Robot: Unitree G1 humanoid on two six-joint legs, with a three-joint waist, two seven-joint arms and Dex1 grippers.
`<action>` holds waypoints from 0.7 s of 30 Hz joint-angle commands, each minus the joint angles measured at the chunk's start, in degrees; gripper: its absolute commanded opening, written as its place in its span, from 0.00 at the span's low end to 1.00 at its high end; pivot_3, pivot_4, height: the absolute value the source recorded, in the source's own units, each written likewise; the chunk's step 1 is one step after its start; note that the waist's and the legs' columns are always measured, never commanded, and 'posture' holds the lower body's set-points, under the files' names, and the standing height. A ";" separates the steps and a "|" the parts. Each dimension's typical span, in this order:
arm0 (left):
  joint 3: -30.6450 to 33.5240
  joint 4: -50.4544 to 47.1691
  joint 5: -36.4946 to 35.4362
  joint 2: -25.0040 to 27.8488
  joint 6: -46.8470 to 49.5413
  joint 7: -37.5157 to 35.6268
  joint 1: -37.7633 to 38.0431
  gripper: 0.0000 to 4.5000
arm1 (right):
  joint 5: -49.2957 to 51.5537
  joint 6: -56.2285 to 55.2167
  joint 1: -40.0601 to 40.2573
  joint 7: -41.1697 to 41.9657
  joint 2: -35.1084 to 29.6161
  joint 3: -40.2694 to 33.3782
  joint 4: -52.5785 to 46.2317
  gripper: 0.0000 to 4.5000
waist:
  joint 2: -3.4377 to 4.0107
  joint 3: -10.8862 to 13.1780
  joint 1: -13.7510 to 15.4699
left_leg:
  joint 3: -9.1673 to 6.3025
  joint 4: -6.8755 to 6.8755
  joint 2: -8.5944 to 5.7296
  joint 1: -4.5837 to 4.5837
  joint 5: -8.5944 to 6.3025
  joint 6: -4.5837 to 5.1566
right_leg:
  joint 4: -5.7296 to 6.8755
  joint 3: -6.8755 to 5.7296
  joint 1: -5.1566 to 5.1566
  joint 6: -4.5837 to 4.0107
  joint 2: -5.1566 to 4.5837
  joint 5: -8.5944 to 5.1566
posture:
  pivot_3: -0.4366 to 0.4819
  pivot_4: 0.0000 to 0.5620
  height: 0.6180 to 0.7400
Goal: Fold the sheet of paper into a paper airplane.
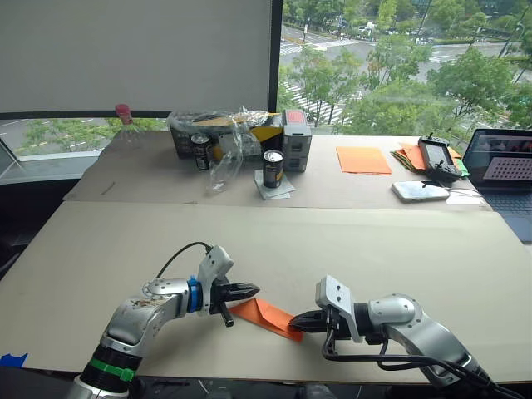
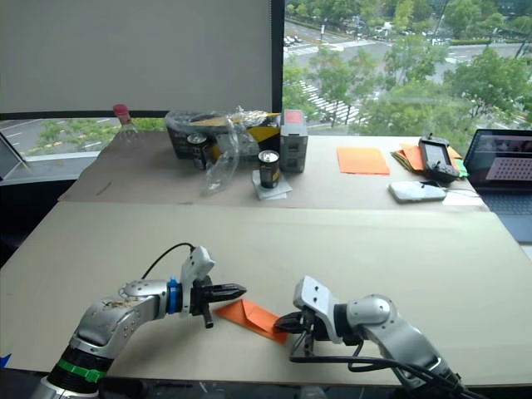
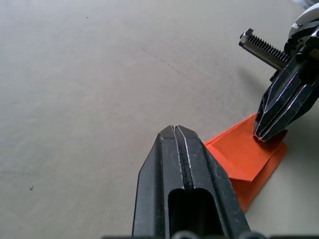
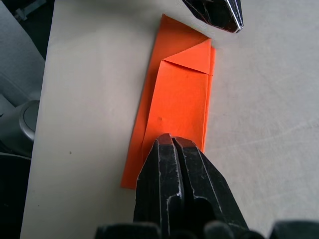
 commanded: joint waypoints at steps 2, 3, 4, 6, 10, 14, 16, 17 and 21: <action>-3.25 -0.68 3.54 0.92 -0.67 1.44 0.93 0.00 | -2.44 1.47 1.29 -0.49 -0.21 2.44 2.66 0.01 | 0.00 0.00 -0.22 | 0.00 -0.01 0.01 0.02 0.00 0.00 | 0.02 0.00 0.00 0.00 0.01 0.00 | 0.48 0.27 0.92; -3.73 -0.19 4.51 1.20 -1.23 1.73 1.19 0.00 | -2.37 1.64 1.44 -0.63 -0.23 2.32 2.55 0.01 | 0.00 0.00 -0.23 | -0.01 -0.01 0.01 0.03 0.00 0.00 | 0.02 0.00 0.02 0.00 0.01 0.00 | 0.48 0.27 0.92; -4.19 0.13 5.30 1.60 -1.75 1.75 1.45 0.00 | -2.31 1.81 1.54 -0.76 -0.22 2.25 2.47 0.01 | 0.01 -0.01 -0.24 | -0.01 -0.01 0.00 0.05 0.00 0.00 | 0.01 0.00 0.03 0.00 0.01 0.00 | 0.48 0.27 0.92; -4.88 0.37 6.47 2.58 -2.79 1.37 2.09 0.00 | -2.27 2.01 1.62 -0.89 -0.20 2.25 2.34 0.01 | 0.00 -0.01 -0.31 | 0.00 -0.01 0.00 0.05 0.00 0.00 | 0.01 0.00 0.03 0.00 0.00 0.00 | 0.48 0.27 0.92; -4.95 1.28 8.54 5.51 -6.34 0.91 4.10 0.00 | -2.24 2.13 1.54 -1.03 -0.30 2.48 2.23 0.01 | 0.01 -0.04 -0.90 | 0.01 -0.12 0.01 0.10 0.00 0.00 | -0.01 0.02 0.04 -0.01 0.01 -0.01 | 0.48 0.27 0.92; -0.61 1.11 6.45 5.83 -6.28 1.94 4.83 0.00 | -1.99 2.32 1.16 -1.09 -0.26 2.80 2.39 0.01 | 0.02 -0.05 -1.03 | 0.00 -0.19 0.04 0.13 0.00 0.00 | 0.00 0.01 0.04 -0.03 0.02 -0.02 | 0.48 0.27 0.92; 0.71 0.56 5.86 6.17 -5.57 1.89 4.89 0.00 | -1.88 2.42 0.79 -1.05 -0.10 3.03 2.63 0.01 | 0.01 -0.04 -0.98 | 0.00 -0.18 0.04 0.13 0.00 0.00 | 0.02 0.01 0.03 -0.03 0.02 -0.02 | 0.48 0.27 0.92; 1.06 0.64 6.08 6.46 -5.42 2.11 4.86 0.00 | -1.87 2.42 0.62 -1.03 -0.02 3.15 2.77 0.01 | 0.01 -0.04 -0.98 | -0.01 -0.18 0.04 0.13 0.00 0.00 | 0.02 0.00 0.03 -0.03 0.02 -0.02 | 0.48 0.27 0.92; 4.33 1.34 4.91 6.31 -4.63 3.14 4.51 0.00 | -1.97 2.16 -0.13 -0.79 0.27 3.63 3.57 0.01 | 0.00 -0.04 -1.11 | 0.00 -0.17 0.04 0.13 0.01 0.00 | 0.01 0.01 0.03 -0.03 0.02 -0.02 | 0.48 0.27 0.92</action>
